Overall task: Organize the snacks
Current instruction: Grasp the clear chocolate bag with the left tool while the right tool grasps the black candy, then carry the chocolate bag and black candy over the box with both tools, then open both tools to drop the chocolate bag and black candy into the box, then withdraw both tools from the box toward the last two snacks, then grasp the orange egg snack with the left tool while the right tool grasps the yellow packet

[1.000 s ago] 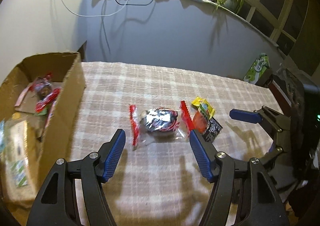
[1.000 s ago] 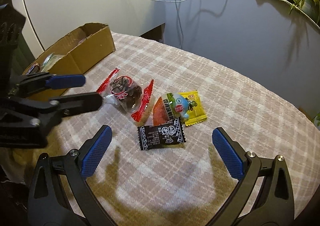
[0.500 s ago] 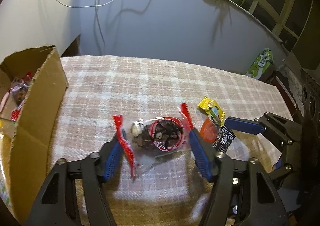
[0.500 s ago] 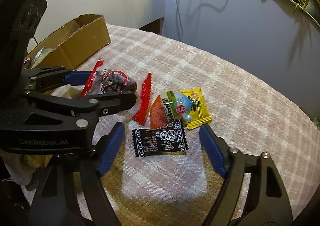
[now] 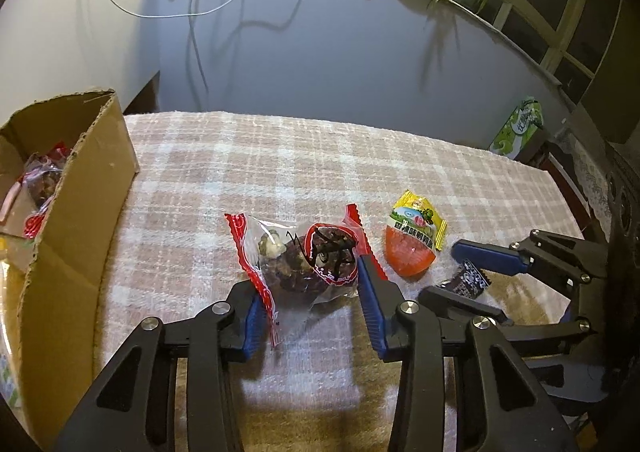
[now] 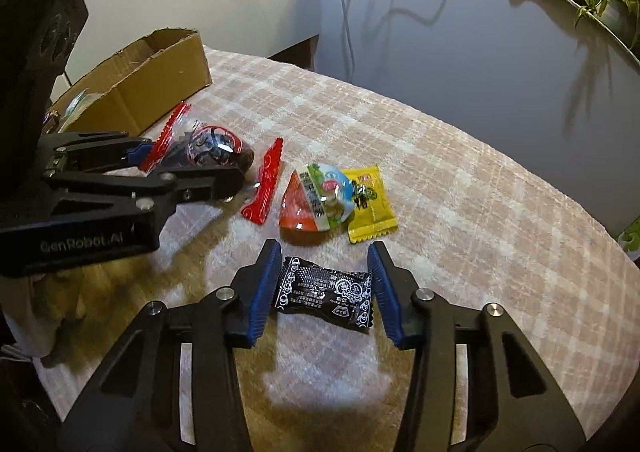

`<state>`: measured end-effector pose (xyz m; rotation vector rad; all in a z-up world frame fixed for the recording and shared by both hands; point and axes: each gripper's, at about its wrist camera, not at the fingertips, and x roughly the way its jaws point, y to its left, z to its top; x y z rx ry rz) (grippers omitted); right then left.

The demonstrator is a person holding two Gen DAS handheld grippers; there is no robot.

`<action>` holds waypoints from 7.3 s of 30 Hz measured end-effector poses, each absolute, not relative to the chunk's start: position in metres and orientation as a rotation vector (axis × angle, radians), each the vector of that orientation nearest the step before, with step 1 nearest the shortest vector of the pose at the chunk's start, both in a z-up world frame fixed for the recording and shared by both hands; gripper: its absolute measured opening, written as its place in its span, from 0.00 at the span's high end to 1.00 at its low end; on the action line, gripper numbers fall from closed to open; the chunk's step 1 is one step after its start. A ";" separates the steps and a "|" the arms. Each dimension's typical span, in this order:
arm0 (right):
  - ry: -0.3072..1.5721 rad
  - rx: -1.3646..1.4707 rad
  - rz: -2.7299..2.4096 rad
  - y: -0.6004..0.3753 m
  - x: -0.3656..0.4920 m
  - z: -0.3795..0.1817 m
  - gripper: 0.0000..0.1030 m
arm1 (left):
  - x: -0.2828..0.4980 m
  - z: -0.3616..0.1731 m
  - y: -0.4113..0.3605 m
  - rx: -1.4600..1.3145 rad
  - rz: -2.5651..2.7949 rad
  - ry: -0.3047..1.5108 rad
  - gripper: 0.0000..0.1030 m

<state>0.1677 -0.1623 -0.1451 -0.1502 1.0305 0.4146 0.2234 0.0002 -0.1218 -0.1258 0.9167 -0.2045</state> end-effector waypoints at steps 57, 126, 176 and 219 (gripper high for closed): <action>0.758 -0.165 0.591 -0.040 0.190 -0.020 0.68 | 0.144 -0.030 0.121 -0.201 -0.040 0.674 0.65; 0.790 -0.147 0.642 0.038 0.233 -0.030 0.00 | 0.125 -0.022 0.149 -0.169 0.050 0.633 0.37; 1.027 -0.266 0.624 -0.202 0.208 -0.131 0.46 | 0.229 -0.103 -0.065 0.053 -0.328 0.910 0.54; 1.057 -0.333 0.658 -0.165 0.227 -0.148 0.79 | 0.238 -0.116 -0.032 0.057 -0.243 0.904 0.70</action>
